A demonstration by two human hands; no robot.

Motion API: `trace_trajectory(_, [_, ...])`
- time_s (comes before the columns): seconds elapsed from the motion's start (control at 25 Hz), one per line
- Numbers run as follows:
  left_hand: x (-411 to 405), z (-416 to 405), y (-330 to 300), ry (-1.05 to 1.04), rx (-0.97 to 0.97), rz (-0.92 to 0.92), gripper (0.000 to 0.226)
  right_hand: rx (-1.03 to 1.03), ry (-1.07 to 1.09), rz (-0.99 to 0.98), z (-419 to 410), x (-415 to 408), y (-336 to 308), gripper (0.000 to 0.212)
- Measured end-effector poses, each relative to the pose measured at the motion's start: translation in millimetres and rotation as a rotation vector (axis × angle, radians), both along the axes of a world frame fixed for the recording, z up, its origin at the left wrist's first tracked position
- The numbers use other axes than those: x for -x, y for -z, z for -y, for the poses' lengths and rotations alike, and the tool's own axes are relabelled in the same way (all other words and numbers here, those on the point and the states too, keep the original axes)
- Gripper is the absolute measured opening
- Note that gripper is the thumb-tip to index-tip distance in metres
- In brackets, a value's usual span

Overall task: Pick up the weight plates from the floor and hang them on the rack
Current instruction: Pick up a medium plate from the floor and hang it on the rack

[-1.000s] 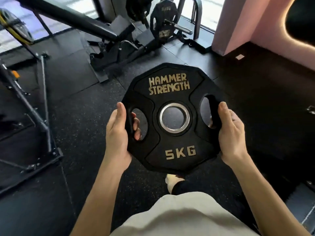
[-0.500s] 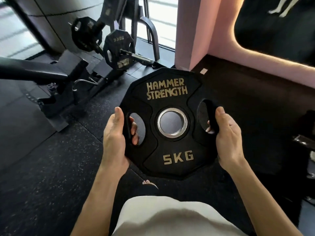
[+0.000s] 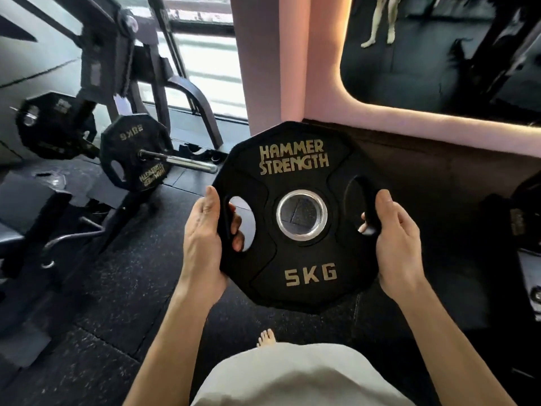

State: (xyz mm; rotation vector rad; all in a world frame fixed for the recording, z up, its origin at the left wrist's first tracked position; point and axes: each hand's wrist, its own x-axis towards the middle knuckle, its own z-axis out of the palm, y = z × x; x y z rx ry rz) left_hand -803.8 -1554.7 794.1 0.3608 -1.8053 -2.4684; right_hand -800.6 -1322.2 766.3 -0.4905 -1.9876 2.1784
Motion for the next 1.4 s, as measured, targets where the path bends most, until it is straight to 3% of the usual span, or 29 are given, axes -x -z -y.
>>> trace_trajectory(0.28, [202, -22, -4, 0.156, 0.000, -0.024, 0.037, 0.004, 0.191, -0.001, -18, 170, -5, 0.056])
trace_trajectory(0.72, [497, -144, -19, 0.212, -0.031, -0.054, 0.037, 0.042, 0.271, -0.049, -129, 445, -19, 0.066])
trace_trajectory(1.0, [658, -241, -21, 0.381, -0.075, -0.081, 0.035, 0.004, 0.432, -0.091, -208, 568, -23, 0.047])
trace_trajectory(1.12, [733, -289, -15, 0.523, -0.103, -0.122, 0.038, 0.036, 0.539, -0.120, -244, 619, -22, 0.059])
trace_trajectory(1.4, [878, -409, -23, 0.913, 0.001, -0.020, 0.038, 0.022, 0.908, -0.147, -306, 698, -41, 0.099])
